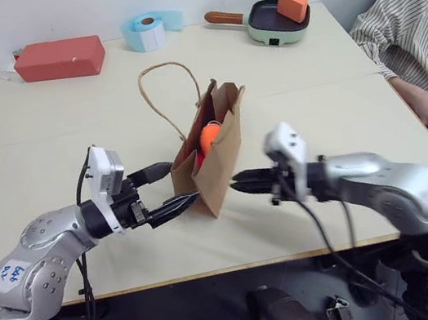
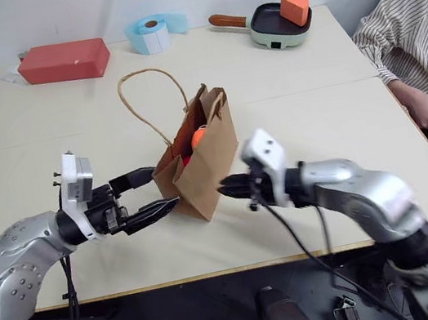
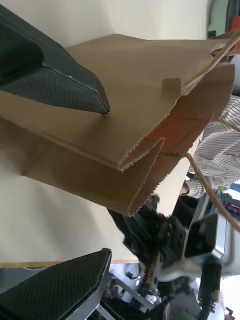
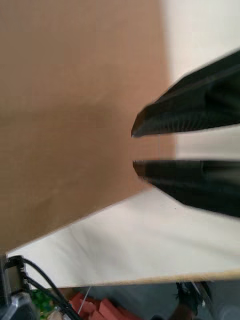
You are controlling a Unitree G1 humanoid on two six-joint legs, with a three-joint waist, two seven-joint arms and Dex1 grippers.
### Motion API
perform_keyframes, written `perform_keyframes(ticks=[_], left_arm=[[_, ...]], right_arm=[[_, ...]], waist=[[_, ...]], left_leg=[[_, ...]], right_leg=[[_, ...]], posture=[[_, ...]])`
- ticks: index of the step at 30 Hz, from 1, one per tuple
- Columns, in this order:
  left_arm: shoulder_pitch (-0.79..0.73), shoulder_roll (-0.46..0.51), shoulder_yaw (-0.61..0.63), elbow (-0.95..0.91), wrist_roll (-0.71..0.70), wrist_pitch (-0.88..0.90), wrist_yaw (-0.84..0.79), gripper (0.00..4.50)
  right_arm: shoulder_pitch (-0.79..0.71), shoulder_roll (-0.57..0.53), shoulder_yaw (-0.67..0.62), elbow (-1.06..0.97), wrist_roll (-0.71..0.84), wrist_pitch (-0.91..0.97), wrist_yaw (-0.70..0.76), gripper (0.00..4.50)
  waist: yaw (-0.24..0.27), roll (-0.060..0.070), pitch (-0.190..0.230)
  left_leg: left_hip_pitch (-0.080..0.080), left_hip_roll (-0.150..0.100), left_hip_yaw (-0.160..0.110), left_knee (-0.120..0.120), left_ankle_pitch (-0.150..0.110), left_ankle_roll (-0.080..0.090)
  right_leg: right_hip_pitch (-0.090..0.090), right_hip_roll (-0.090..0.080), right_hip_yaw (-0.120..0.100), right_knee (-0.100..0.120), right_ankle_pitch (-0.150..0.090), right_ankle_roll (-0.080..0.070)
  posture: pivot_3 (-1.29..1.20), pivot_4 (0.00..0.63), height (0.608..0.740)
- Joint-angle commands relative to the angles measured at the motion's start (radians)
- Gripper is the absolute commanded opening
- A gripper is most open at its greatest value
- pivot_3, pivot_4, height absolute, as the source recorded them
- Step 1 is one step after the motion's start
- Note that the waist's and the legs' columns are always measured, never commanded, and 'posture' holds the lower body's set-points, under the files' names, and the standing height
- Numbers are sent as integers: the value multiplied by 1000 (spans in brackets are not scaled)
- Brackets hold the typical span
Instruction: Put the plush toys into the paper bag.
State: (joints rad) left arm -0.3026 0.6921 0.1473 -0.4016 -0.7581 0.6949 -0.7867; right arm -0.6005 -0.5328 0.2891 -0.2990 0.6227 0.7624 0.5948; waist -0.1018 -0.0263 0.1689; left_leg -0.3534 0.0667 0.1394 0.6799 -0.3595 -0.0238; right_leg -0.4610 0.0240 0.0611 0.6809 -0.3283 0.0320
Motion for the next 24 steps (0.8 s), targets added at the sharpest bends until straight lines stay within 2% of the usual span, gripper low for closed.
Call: perform_keyframes(ticks=[1, 7, 13, 16, 22, 24], left_arm=[[-24, -6, -40, 36, 68, -59, -16, 4500], [-45, -60, -99, 85, 190, -121, 49, 4500], [-110, -177, -106, 183, 272, -162, 161, 4500], [-131, -208, -119, 225, 294, -181, 162, 3868], [-158, -234, -145, 296, 324, -222, 120, 2031], [-179, -237, -139, 329, 316, -234, 94, 1398]], right_arm=[[-47, 45, 45, 79, -112, -79, 24, 35], [-80, 115, 50, 131, -174, -107, 67, 35], [-73, 151, 32, 148, -212, -116, 92, 35], [-65, 158, 22, 148, -224, -118, 98, 0], [-6, 125, -26, 79, -218, -120, 115, 0], [46, 84, -72, 16, -199, -119, 134, 0]], waist=[[4, 0, 0], [18, 0, 0], [14, 0, 0], [12, 0, 0], [18, 0, 0], [19, 0, 0]], left_leg=[[0, 0, 0, 0, 0, 0], [-1, 0, 0, 0, -1, 1], [-1, 0, 1, 2, -1, 1], [0, 0, 1, 2, -1, 1], [0, 0, 1, 3, -1, 1], [-1, 0, 1, 3, -1, 1]], right_leg=[[0, 0, 0, 0, 0, 0], [-1, -1, 0, -1, -1, -1], [-1, -1, 0, 2, 0, -1], [-1, -1, 0, 3, 0, -1], [-1, -1, 0, 3, 0, -1], [-1, -1, 0, 3, 0, -1]], posture=[[0, 150, 740], [0, 150, 740], [0, 150, 740], [0, 150, 740], [0, 150, 740], [0, 150, 740]])
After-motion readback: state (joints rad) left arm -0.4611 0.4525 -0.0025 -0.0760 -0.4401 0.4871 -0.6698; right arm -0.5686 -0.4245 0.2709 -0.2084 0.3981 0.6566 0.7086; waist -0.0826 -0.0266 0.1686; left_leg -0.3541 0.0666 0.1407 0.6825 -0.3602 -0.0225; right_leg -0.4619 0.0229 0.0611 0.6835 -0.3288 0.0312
